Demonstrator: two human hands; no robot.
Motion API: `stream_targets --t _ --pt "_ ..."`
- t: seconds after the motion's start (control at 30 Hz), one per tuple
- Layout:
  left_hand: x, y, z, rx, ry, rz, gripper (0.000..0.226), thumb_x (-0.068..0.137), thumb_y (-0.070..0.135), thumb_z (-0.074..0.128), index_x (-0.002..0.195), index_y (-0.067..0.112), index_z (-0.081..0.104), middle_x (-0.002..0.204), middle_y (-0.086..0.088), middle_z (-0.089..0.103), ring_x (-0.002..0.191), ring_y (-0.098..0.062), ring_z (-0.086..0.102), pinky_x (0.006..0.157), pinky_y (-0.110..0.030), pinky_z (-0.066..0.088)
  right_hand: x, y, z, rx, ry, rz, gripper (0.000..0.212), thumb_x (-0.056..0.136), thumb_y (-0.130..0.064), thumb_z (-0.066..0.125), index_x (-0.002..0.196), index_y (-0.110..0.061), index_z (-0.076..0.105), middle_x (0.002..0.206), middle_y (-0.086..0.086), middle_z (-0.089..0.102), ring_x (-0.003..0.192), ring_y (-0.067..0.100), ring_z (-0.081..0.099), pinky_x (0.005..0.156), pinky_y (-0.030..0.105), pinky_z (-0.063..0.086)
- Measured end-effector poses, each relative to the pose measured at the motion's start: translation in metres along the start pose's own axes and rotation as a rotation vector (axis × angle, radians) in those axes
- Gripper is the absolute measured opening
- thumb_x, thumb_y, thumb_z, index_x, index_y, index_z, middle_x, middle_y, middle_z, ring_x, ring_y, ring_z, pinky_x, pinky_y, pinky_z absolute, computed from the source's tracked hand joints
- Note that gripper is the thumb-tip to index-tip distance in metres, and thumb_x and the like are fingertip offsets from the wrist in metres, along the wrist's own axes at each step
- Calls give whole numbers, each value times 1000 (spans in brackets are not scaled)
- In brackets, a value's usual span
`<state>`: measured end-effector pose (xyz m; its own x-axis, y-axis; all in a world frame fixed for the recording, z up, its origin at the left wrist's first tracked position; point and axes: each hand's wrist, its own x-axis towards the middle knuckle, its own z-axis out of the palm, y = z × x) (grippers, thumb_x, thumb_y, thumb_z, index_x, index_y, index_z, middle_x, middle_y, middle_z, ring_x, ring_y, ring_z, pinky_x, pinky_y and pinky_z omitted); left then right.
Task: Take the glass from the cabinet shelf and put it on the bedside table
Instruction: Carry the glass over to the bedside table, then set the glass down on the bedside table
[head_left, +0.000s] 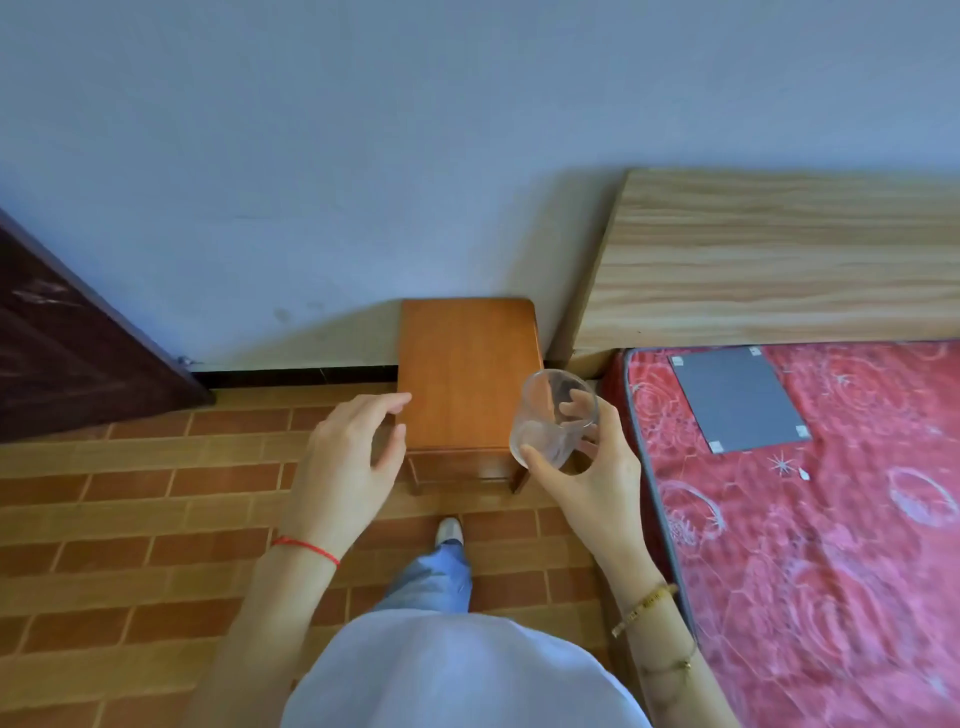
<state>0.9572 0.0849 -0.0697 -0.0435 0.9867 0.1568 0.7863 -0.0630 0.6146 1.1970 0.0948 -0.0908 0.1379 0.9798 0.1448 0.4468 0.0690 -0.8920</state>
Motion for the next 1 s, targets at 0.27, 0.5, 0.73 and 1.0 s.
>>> stream_targets --t 0.27,0.5,0.73,1.0 --pt "116 -32 23 32 16 8 32 93 16 55 125 15 62 120 -1 66 114 -17 60 100 -37 49 113 16 48 -34 10 44 69 69 -36 82 129 -26 51 114 -21 61 104 -3 59 85 22 54" --pt "186 -60 50 85 -11 -2 31 95 17 53 125 13 62 120 -4 66 114 -18 61 101 -34 48 182 43 79 -64 -18 113 69 69 -38 81 130 -26 49 117 -13 62 104 1 59 88 29 55" --pt "238 -107 119 123 4 -36 34 94 14 54 127 10 60 120 -9 67 114 -22 62 102 -36 47 248 94 113 -115 -103 141 74 70 -40 79 134 -23 46 127 -7 59 108 8 59 90 32 54" --pt "283 -181 238 178 -23 -103 39 95 18 51 133 11 53 132 -7 58 126 -20 51 109 -33 36 312 186 181 -110 -208 190 76 73 -36 80 138 -26 42 130 -12 55 111 7 59 86 8 43"
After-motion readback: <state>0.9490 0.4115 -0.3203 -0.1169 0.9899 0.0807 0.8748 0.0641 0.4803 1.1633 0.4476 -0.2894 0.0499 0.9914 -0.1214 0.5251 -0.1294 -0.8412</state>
